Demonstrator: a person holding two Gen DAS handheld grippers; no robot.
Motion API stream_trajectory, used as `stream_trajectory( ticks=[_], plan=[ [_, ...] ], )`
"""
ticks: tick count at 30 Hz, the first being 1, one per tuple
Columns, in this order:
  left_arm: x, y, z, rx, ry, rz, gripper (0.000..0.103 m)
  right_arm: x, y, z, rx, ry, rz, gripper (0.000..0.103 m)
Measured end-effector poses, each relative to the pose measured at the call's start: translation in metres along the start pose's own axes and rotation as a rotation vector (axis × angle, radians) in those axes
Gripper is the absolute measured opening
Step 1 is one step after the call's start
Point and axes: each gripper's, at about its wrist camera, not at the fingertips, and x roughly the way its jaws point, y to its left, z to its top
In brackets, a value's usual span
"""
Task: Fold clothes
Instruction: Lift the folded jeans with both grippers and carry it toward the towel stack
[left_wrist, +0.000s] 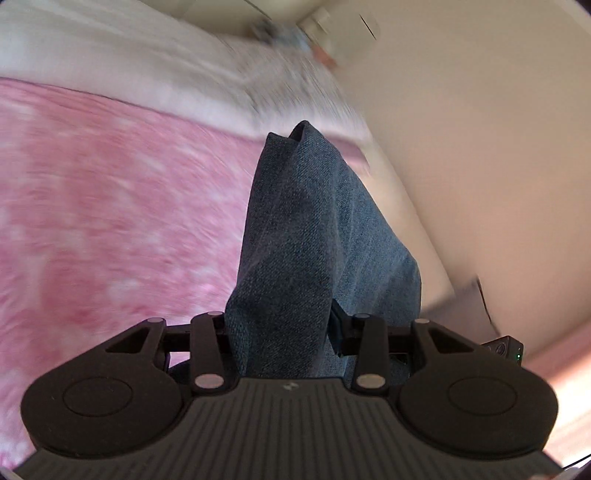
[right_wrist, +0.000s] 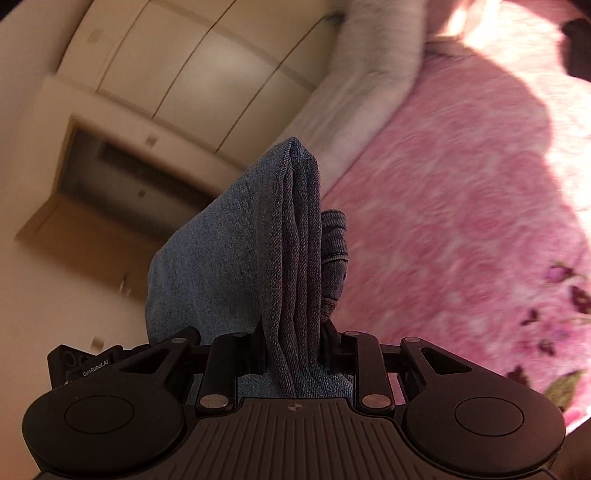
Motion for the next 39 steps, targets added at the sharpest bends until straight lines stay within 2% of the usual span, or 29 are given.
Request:
stream_trajectory(
  ticks=[4,13,18,22,27,31,35,39],
  plan=[
    [-0.050,0.012,-0.029,-0.083,-0.102,0.056,0.036,0.026,0.032,-0.014,-0.080,0.115,0.053,0.025],
    [-0.150,0.035,-0.073,-0.187,-0.307,0.166,0.036,0.078,0.090,-0.055,-0.188,0.279,0.164,0.025],
    [-0.223,0.077,-0.084,-0.233,-0.428,0.208,0.036,0.129,0.146,-0.088,-0.281,0.365,0.247,0.025],
    [-0.276,0.125,-0.084,-0.279,-0.485,0.242,0.036,0.189,0.192,-0.124,-0.327,0.428,0.276,0.025],
    [-0.354,0.208,-0.057,-0.306,-0.472,0.266,0.036,0.276,0.247,-0.183,-0.318,0.473,0.275,0.025],
    [-0.418,0.270,-0.017,-0.296,-0.432,0.275,0.036,0.346,0.296,-0.226,-0.284,0.488,0.261,0.025],
    [-0.471,0.317,0.034,-0.242,-0.413,0.273,0.036,0.408,0.349,-0.249,-0.263,0.453,0.264,0.025],
    [-0.495,0.353,0.079,-0.213,-0.409,0.247,0.036,0.460,0.392,-0.255,-0.259,0.413,0.265,0.025]
  ],
)
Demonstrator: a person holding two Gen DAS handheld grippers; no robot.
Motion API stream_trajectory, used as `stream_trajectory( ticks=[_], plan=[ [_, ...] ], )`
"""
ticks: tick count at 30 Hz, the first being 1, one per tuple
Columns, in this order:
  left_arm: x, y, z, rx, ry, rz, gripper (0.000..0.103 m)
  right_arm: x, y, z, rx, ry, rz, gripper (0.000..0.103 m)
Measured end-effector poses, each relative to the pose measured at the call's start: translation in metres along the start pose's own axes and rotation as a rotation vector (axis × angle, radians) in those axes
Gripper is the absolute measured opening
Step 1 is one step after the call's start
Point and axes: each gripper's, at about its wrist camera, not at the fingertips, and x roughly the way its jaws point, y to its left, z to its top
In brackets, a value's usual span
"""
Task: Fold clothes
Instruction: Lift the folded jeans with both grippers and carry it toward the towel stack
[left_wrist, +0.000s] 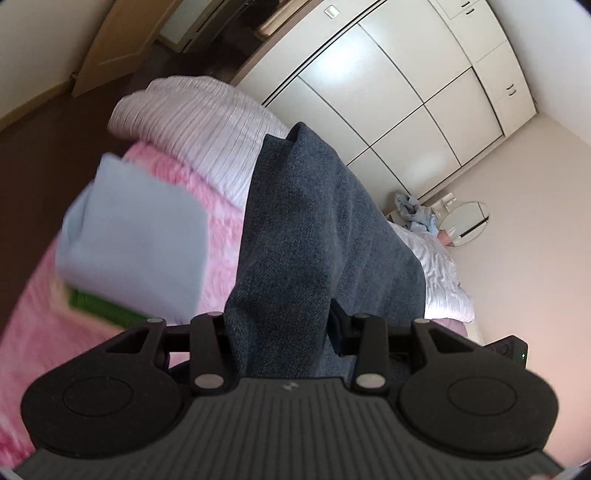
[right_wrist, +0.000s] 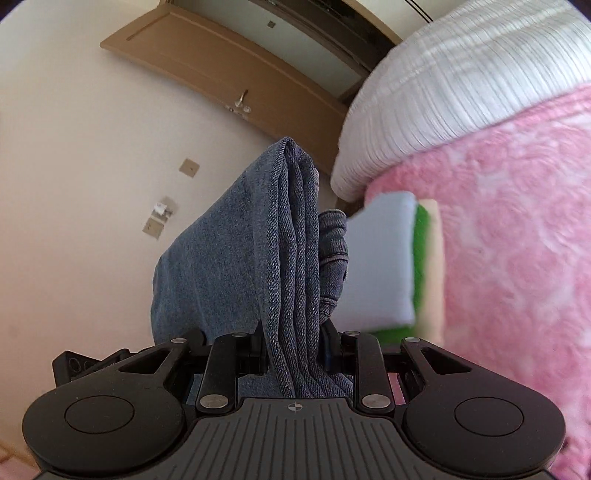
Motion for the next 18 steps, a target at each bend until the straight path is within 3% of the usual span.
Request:
stream_trajectory(
  ticks=[6,18],
  plan=[
    [0.013,0.036,0.051,-0.004,-0.013,-0.054,0.036,0.055,0.031,0.039,-0.036,-0.030,-0.040,0.025],
    [0.055,0.057,0.153,0.041,-0.021,-0.095,0.036,0.101,0.042,0.113,-0.069,-0.094,-0.063,0.025]
  ],
)
